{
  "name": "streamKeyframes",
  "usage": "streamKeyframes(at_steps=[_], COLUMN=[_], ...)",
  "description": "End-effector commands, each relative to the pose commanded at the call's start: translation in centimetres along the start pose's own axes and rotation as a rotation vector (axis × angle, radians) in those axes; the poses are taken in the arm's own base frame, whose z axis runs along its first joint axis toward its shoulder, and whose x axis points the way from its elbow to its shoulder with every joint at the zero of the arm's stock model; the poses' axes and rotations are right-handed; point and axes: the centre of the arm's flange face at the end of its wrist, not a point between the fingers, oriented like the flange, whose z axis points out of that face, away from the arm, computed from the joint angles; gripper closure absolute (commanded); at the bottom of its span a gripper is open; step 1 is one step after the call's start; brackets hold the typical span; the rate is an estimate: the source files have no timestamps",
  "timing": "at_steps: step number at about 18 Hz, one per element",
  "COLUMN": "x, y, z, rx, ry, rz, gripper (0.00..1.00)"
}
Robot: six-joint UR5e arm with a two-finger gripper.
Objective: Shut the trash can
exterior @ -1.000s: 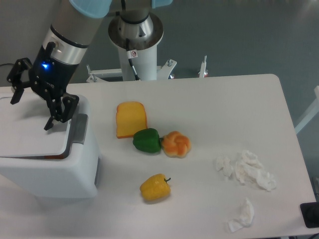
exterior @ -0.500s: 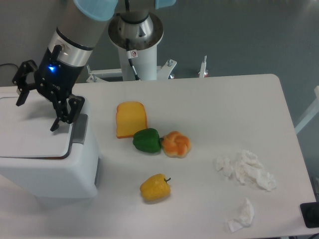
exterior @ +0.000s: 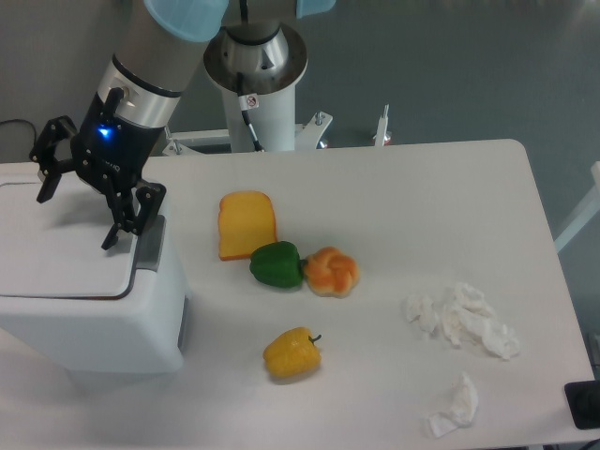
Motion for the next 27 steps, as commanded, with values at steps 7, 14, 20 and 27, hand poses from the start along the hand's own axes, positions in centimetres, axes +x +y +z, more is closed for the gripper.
streamKeyframes(at_steps=[7,14,20,27], x=[-0.1,-0.2,-0.6,-0.6], y=[0.0,0.2,1.0,1.0], z=[0.1,0.2,0.3,0.0], rx=[0.001,-0.003,-0.010,-0.005], ry=[-0.001,0.001,0.001,0.003], rz=[0.006,0.004,0.012,0.007], gripper=[0.00,0.00,0.00,0.00])
